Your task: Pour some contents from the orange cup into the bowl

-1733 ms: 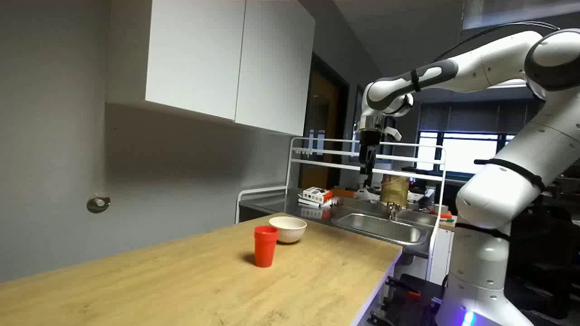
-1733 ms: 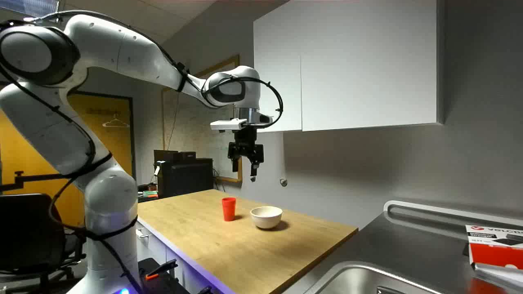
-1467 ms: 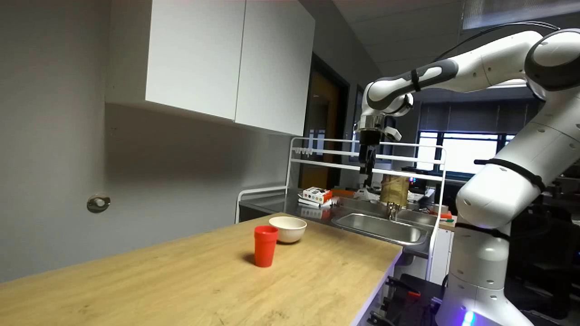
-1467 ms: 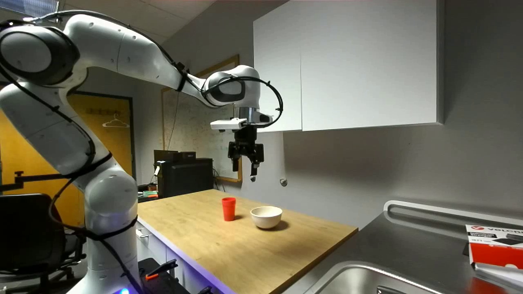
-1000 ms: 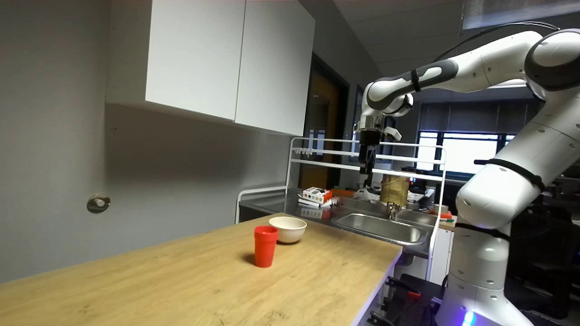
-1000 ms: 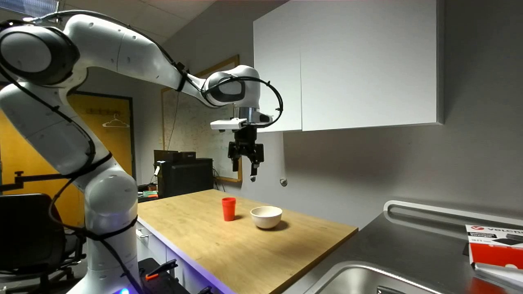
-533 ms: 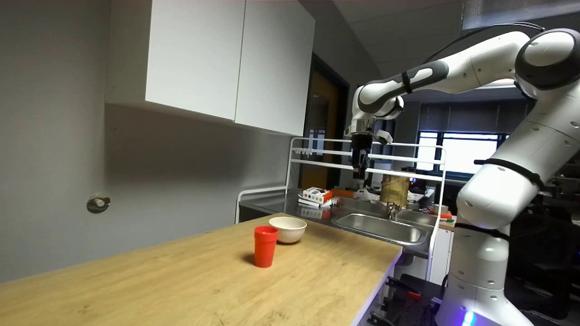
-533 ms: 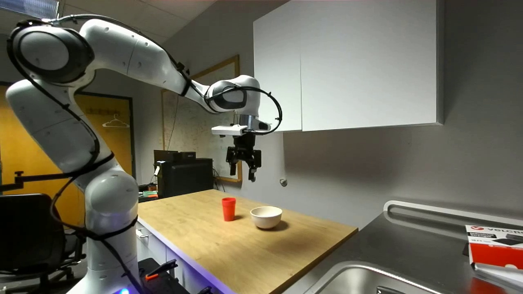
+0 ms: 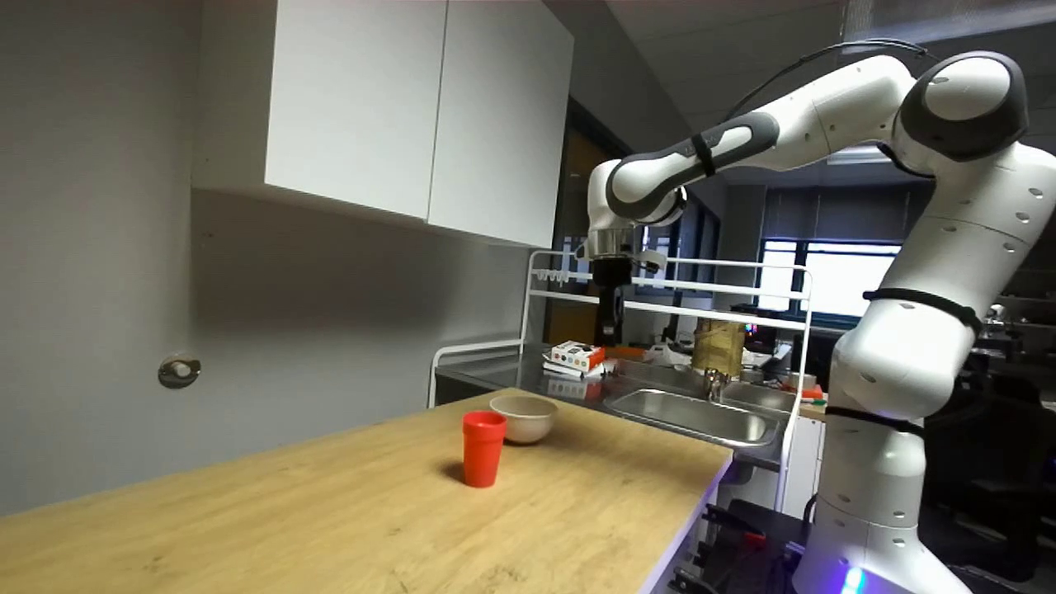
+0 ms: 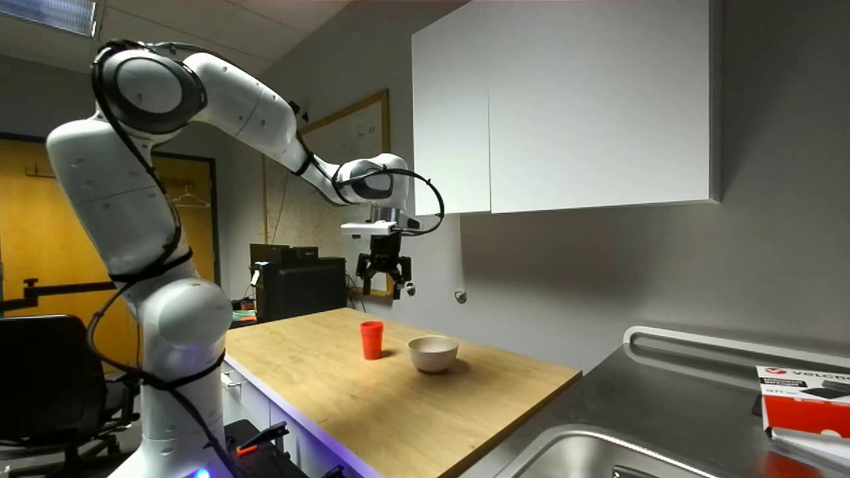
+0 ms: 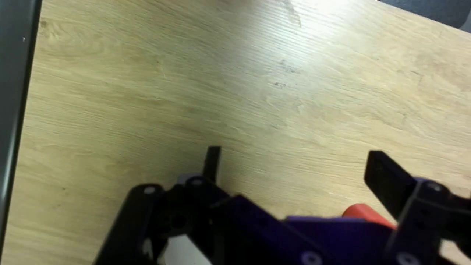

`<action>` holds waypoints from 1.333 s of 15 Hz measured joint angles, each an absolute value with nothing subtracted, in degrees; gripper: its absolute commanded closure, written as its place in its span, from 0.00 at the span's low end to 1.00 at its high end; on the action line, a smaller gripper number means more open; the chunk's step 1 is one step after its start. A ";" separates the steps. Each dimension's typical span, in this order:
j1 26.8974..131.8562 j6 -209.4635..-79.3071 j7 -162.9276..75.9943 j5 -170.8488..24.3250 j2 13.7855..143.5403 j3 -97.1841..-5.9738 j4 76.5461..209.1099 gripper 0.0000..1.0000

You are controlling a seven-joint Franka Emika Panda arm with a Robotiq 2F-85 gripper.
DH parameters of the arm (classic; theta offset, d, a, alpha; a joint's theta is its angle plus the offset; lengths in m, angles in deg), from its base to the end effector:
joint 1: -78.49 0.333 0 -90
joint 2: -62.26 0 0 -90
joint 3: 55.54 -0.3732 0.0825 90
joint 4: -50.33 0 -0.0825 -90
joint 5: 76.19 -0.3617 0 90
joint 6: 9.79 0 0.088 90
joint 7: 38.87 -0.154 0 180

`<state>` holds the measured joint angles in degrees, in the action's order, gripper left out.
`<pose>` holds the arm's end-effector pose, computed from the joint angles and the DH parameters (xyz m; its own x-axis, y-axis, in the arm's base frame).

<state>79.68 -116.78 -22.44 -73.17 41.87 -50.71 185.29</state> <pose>0.3765 -0.0324 0.4714 0.9602 0.2457 -0.1327 0.2453 -0.9692 -0.0198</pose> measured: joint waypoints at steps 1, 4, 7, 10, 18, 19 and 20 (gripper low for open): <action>80.54 -117.36 -23.16 -73.23 43.37 -51.94 184.63 0.00; 82.82 -118.47 -25.25 -73.28 48.70 -55.41 182.05 0.00; 84.62 -118.84 -26.41 -73.27 55.22 -58.45 178.43 0.00; 86.33 -118.85 -26.87 -73.18 62.43 -61.15 173.80 0.00; 89.41 -117.01 -26.87 -73.15 76.53 -64.89 161.64 0.00; 89.60 -116.60 -26.82 -73.13 77.63 -65.14 160.48 0.00; 89.76 -116.24 -26.73 -73.13 78.69 -65.33 159.42 0.00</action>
